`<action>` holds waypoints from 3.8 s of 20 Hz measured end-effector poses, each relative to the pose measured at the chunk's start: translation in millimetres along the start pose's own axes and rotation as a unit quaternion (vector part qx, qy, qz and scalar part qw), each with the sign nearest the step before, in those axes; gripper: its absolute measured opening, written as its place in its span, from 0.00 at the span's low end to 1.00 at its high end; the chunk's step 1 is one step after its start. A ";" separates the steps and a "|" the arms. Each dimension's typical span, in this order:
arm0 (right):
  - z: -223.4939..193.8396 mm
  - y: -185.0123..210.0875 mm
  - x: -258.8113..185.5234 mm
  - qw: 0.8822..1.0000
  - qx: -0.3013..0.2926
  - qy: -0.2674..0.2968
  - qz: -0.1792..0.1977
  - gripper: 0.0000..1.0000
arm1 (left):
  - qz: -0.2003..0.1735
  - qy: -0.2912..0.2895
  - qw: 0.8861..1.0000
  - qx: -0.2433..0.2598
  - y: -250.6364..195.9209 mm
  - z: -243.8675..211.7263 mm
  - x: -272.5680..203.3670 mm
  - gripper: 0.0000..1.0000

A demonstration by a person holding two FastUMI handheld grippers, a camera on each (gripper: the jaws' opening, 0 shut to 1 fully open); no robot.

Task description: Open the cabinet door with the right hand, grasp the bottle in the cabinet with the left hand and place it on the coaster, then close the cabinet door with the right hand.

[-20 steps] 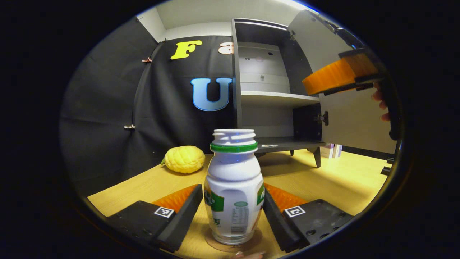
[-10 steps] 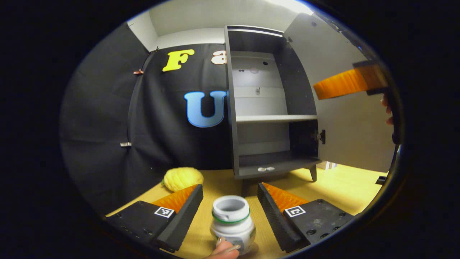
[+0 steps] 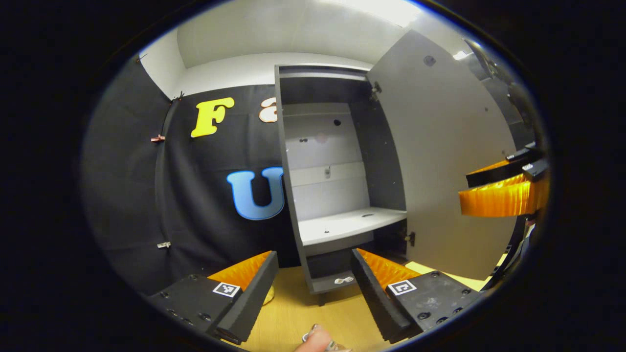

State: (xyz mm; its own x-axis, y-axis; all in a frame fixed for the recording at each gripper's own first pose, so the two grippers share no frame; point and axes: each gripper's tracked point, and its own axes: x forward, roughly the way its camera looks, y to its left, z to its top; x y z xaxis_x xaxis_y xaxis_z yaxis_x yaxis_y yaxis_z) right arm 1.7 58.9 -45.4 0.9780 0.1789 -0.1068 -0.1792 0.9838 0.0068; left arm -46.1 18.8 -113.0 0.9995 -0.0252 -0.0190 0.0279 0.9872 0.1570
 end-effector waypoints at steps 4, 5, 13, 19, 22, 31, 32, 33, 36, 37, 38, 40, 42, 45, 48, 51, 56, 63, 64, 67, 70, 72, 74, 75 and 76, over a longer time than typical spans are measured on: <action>16.1 -35.1 -40.3 0.999 -0.006 -0.022 -0.031 0.94 | -0.023 0.005 1.000 -0.015 -15.8 26.5 5.6 0.99; 17.1 -42.7 -51.5 0.999 0.004 -0.023 -0.035 0.94 | -0.025 0.006 0.999 -0.021 -18.2 30.5 8.1 0.99; 38.0 -84.7 -132.7 0.999 -0.019 -0.023 -0.028 0.94 | -0.039 0.006 0.995 -0.087 -41.9 56.9 26.9 0.96; 59.5 -166.8 -145.4 0.994 -0.031 -0.043 -0.097 0.96 | -0.013 0.007 0.997 -0.072 -38.0 59.6 25.5 0.96; 72.2 -201.4 -133.0 0.989 -0.039 -0.069 -0.121 0.96 | 0.003 0.009 0.997 -0.073 -34.0 59.7 17.5 0.99; 88.2 -193.9 -90.6 0.994 -0.006 -0.087 -0.068 0.99 | 0.038 0.015 0.998 -0.052 -12.2 54.1 -6.0 0.99; 88.1 -191.0 -89.2 0.994 -0.011 -0.089 -0.068 0.94 | 0.040 0.015 0.998 -0.051 -7.5 52.3 -6.5 0.96; 90.1 -187.4 -86.0 0.994 -0.013 -0.088 -0.070 0.93 | 0.039 0.014 0.998 -0.050 -4.0 52.3 -5.3 0.99; 85.4 -161.0 -93.8 0.994 -0.009 -0.083 -0.069 0.92 | 0.023 0.007 0.998 -0.051 3.8 53.1 1.8 0.96; 85.2 -148.4 -91.8 0.994 -0.002 -0.082 -0.067 0.93 | 0.016 0.007 0.998 -0.053 8.8 51.4 5.9 0.96; 84.1 -136.0 -87.9 0.995 0.001 -0.079 -0.064 0.93 | 0.008 0.006 0.998 -0.055 13.2 50.4 9.9 0.96; 84.0 -110.6 -77.9 0.995 -0.004 -0.080 -0.058 0.93 | -0.002 0.005 0.998 -0.057 24.9 48.9 16.8 0.99; 83.1 -83.4 -68.0 0.995 -0.003 -0.080 -0.051 0.93 | -0.014 0.007 0.998 -0.058 37.8 46.5 22.1 0.99; 83.1 -60.1 -29.2 0.996 0.011 -0.076 -0.045 0.93 | -0.028 0.002 0.998 -0.049 58.3 43.9 28.0 0.96; 70.6 -33.3 -18.1 0.996 0.004 -0.079 -0.048 0.93 | -0.034 -0.003 0.999 -0.034 80.9 43.1 32.5 0.96; 65.6 -2.3 4.7 0.996 0.021 -0.080 -0.033 0.93 | -0.040 0.002 0.999 -0.034 95.9 34.0 36.7 0.96; 58.9 28.5 22.2 0.997 -0.004 -0.080 -0.025 0.97 | -0.043 0.006 0.998 -0.043 116.1 27.1 44.1 0.96; 39.7 11.4 15.4 0.996 -0.030 -0.049 -0.071 0.97 | -0.054 -0.006 0.997 -0.054 115.8 37.6 43.0 0.99; 43.0 8.3 13.1 0.995 -0.026 -0.054 -0.073 0.97 | -0.055 -0.011 0.997 -0.058 113.0 42.4 41.6 0.99; 48.7 -2.8 10.4 0.996 -0.013 -0.060 -0.063 0.97 | -0.038 -0.013 0.997 -0.063 101.1 49.6 36.6 0.96; 39.2 -17.1 10.3 0.998 -0.001 -0.038 -0.048 0.96 | -0.022 -0.013 0.997 -0.074 85.4 56.3 28.7 0.96; 38.7 -34.4 11.5 0.998 -0.003 -0.039 -0.050 0.95 | -0.004 -0.012 0.997 -0.071 78.2 59.5 21.9 0.96; 41.1 -43.3 11.0 0.998 -0.006 -0.044 -0.046 0.95 | 0.010 -0.013 0.997 -0.070 68.0 63.7 17.6 0.96; 42.2 -51.6 10.0 0.998 -0.008 -0.048 -0.048 0.96 | 0.014 -0.011 0.997 -0.070 61.0 64.7 15.4 0.96; 42.8 -57.7 9.8 0.998 -0.010 -0.050 -0.046 0.97 | 0.018 -0.010 0.998 -0.067 54.2 66.7 13.3 0.96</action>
State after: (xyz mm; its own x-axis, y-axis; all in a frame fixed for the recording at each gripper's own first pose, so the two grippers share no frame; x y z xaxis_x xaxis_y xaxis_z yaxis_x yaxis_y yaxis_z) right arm 26.2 4.4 -4.3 0.9961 0.0886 -0.0060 -0.0887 0.9959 -0.0183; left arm -30.3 61.5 -38.8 1.0000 0.0089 0.0044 -0.0090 0.9997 0.0229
